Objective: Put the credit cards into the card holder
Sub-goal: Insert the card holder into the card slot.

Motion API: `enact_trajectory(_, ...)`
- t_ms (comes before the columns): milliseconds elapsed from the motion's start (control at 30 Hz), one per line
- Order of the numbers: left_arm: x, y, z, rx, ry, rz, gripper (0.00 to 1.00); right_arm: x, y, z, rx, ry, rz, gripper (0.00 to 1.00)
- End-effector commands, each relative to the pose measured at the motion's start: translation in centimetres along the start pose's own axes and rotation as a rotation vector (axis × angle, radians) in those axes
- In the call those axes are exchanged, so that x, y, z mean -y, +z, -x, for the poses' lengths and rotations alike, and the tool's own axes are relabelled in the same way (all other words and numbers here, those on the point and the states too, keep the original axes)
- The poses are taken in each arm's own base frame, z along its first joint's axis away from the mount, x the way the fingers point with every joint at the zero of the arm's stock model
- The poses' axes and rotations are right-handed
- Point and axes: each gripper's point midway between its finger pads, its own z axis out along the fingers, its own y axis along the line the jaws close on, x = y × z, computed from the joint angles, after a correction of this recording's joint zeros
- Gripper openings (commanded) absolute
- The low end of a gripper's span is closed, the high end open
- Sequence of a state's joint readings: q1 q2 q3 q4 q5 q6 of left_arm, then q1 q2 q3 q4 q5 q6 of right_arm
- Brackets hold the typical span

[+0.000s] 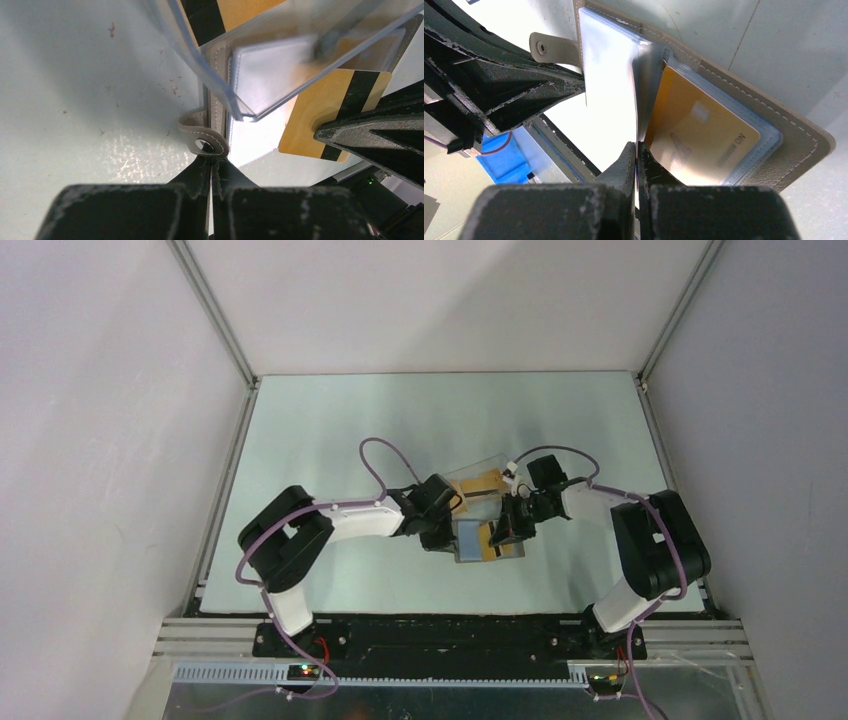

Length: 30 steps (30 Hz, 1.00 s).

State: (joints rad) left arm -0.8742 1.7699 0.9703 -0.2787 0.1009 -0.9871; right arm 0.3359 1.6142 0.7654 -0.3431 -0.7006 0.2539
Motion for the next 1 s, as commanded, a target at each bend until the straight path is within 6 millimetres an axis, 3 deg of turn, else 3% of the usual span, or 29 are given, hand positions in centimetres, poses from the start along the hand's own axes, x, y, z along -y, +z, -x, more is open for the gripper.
enact_trajectory(0, -5.3, 1.9, -2.7, -0.089, 0.039, 0.191, 0.00, 0.0, -0.9, 1.9, 0.069, -0.054, -0.041, 0.00)
enact_trajectory(500, -5.4, 2.2, -2.8, -0.108, 0.049, 0.202, 0.00, 0.2, 0.3, 3.8, 0.140, -0.082, 0.004, 0.00)
enact_trajectory(900, -5.3, 2.1, -2.8, -0.110, 0.050, 0.198, 0.00, 0.6, 1.3, 0.9, 0.025, 0.120, 0.107, 0.00)
enact_trajectory(967, -5.3, 2.1, -2.7, -0.107, 0.053, 0.197, 0.00, 0.7, 1.4, 0.7, 0.023, 0.117, 0.089, 0.08)
